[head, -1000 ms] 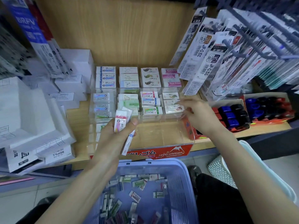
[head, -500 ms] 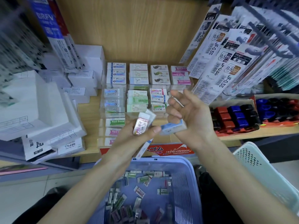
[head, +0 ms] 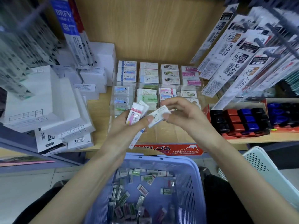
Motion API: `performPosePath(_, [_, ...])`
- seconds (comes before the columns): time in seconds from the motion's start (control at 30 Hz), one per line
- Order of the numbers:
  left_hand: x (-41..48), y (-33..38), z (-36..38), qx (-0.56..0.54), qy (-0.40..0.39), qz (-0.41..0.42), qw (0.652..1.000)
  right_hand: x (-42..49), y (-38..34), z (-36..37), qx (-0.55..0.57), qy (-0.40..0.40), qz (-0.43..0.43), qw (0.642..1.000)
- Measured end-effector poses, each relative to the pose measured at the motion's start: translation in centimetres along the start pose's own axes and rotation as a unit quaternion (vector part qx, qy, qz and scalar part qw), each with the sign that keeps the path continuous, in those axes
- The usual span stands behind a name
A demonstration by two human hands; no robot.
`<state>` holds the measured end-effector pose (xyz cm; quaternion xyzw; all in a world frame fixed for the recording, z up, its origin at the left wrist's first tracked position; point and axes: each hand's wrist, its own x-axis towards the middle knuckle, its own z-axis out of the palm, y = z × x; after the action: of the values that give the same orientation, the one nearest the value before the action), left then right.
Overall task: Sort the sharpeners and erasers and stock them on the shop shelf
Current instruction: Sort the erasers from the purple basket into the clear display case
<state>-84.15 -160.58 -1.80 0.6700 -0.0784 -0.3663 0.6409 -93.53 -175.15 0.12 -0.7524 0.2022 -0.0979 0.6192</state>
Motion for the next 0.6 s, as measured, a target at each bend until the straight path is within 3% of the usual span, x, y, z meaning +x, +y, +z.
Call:
performPosePath(0.13, [0.2, -0.2, 0.0, 0.001, 0.018, -0.006, 1.000, -0.3, 0.7, -0.3, -0.149, -0.009, -0.030, 0.988])
performPosePath(0.23, [0.5, -0.3, 0.0, 0.015, 0.027, -0.006, 0.999, -0.4, 0.9, -0.6, -0.286, -0.005, -0.092, 0.954])
performPosePath(0.4, [0.4, -0.5, 0.1, 0.029, 0.023, -0.008, 0.999, 0.1, 2.0, -1.0, -0.389, -0.024, -0.199, 0.899])
performPosePath(0.6, [0.4, -0.4, 0.3, -0.004, 0.047, -0.024, 0.999, 0.1, 2.1, -0.8, -0.426, 0.024, -0.137, 0.894])
